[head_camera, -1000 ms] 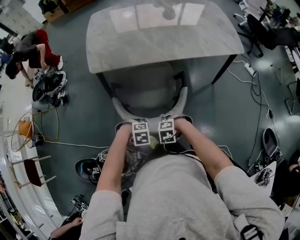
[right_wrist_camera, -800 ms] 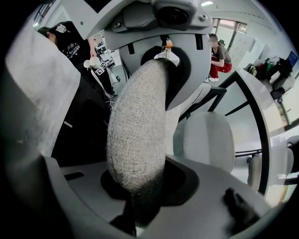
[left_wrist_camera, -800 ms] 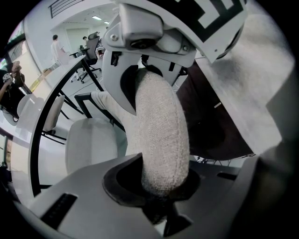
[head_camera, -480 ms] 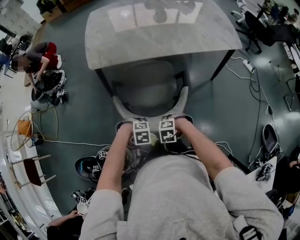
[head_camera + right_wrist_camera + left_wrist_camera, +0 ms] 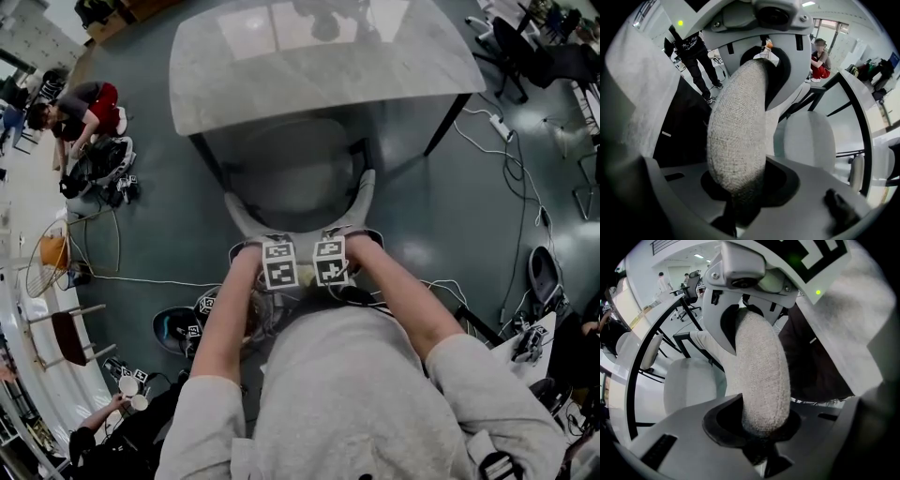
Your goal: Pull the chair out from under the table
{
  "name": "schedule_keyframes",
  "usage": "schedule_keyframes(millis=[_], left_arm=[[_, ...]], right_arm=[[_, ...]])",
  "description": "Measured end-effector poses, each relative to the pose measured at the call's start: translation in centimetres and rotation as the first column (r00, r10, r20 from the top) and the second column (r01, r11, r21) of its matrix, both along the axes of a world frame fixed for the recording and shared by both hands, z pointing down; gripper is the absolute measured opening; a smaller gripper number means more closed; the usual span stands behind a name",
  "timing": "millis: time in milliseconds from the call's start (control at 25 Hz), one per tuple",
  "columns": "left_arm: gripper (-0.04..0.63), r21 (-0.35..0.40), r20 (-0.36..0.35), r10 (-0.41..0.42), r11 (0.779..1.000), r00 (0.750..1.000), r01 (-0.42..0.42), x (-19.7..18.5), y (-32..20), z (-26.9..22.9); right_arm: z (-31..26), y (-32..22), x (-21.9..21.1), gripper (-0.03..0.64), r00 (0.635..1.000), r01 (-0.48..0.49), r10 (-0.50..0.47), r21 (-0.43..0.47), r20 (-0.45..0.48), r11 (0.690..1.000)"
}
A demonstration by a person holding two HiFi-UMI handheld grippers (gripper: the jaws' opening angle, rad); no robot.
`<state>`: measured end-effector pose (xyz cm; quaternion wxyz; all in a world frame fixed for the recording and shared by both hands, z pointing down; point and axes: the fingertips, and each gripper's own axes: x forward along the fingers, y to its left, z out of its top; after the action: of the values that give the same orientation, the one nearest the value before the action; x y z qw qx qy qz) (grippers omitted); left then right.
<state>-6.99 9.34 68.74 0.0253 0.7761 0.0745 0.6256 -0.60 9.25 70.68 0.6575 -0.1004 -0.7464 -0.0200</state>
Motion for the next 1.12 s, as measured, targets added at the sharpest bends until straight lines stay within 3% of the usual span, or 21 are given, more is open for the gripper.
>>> schedule_keyframes(millis=[1120], left_arm=[[0.095,0.0,0.0,-0.054,0.999,0.999,0.054,3.4,9.2,0.5]], right_arm=[[0.4,8.8,3.5,0.104,0.998,0.07,-0.07,0.002,-0.005,0.998]])
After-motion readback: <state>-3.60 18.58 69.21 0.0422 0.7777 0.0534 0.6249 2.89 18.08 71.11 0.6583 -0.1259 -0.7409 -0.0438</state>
